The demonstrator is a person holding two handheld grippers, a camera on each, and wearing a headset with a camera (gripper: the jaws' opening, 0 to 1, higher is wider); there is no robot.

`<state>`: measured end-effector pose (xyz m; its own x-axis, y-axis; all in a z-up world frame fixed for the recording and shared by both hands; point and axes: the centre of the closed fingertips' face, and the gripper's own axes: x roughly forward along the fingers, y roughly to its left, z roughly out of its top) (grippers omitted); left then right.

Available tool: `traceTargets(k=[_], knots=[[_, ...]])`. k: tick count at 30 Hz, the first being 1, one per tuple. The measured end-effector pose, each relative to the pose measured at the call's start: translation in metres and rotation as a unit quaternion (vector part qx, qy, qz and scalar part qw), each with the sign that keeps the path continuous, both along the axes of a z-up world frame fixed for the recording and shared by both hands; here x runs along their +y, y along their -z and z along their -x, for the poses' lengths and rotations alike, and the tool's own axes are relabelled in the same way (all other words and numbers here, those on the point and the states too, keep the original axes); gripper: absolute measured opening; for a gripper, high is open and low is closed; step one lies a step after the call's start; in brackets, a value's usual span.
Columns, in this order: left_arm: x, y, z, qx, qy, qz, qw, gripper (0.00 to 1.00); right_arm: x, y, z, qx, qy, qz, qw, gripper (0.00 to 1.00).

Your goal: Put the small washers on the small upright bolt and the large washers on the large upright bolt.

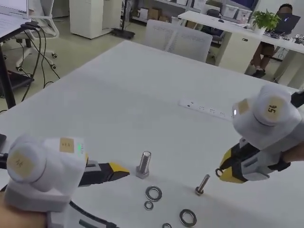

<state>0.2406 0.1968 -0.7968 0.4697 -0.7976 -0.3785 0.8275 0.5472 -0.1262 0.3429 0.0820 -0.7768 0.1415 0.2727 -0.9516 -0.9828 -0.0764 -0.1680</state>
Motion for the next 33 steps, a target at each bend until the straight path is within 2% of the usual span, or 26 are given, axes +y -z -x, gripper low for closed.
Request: traceTargets(k=[7, 17, 33], knots=[[0.0, -0.001, 0.0, 0.0, -0.002, 0.003, 1.0, 0.83, 0.008, 0.006, -0.004, 0.002, -0.008, 0.006, 0.9999, 0.14], [0.0, 0.001, -0.001, 0.003, -0.001, 0.005, 1.0, 0.83, 0.007, 0.021, -0.013, 0.011, -0.01, 0.019, 0.9997, 0.14], [0.0, 0.004, 0.001, 0.008, -0.004, 0.003, 1.0, 0.83, 0.006, 0.033, -0.012, 0.027, -0.011, 0.024, 0.9993, 0.14]])
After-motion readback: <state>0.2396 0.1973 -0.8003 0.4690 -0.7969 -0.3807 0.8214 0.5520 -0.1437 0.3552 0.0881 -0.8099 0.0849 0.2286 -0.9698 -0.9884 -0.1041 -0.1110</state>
